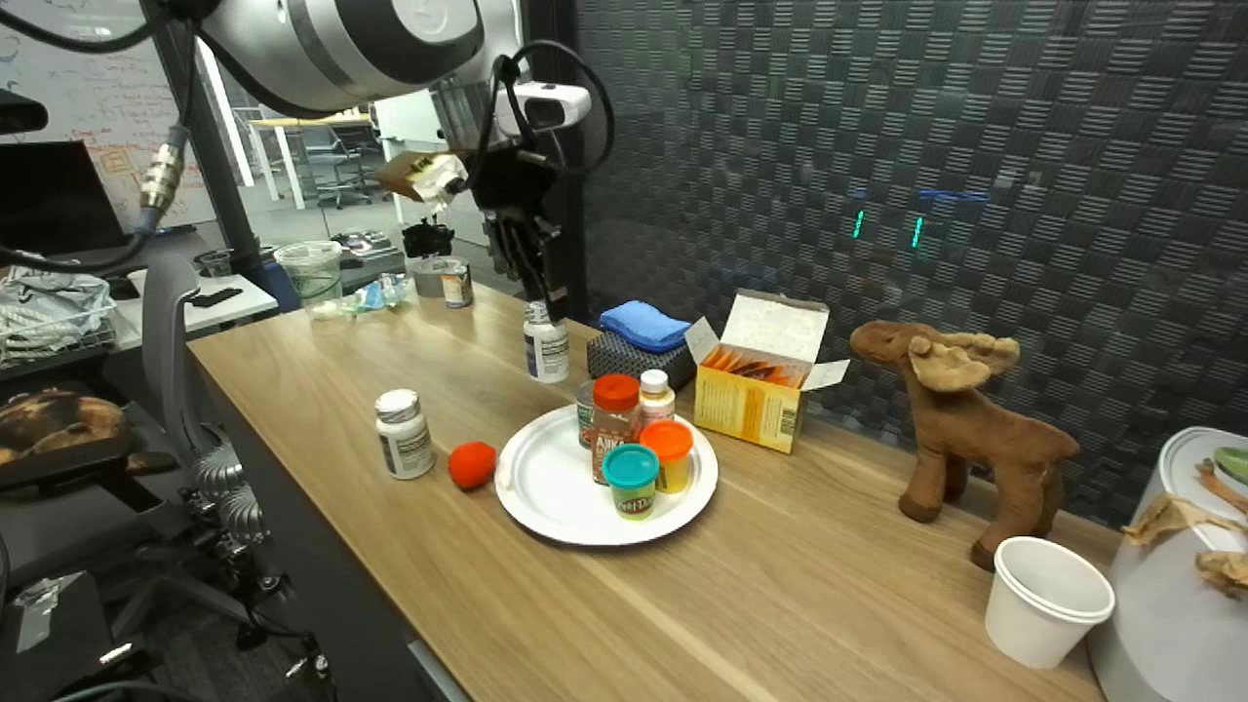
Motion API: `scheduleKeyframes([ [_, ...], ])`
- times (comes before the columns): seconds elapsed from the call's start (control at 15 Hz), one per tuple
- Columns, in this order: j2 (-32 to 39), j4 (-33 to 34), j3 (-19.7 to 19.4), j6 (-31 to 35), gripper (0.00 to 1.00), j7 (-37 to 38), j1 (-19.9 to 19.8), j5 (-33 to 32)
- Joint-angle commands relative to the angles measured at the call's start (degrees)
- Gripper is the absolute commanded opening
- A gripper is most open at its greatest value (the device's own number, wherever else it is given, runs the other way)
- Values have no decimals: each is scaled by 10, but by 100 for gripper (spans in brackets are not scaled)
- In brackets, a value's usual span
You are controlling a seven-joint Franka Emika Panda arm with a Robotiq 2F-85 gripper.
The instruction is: Put the bottles on the tray
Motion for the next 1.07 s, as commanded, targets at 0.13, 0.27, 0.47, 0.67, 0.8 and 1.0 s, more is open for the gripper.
scheduleKeyframes([
  [0.13, -64, -74, 4, 4, 19, -23, -44, 30],
  [0.27, -61, -94, -1, 37, 19, -26, -58, 19],
  [0.47, -45, -113, -3, 89, 19, -36, -76, 28],
  [0.67, -37, -127, 2, 115, 19, -55, -86, 62],
  [0.8, -34, -132, 8, 118, 19, -80, -87, 104],
  [1.0, -30, -133, 13, 130, 19, -97, -85, 141],
])
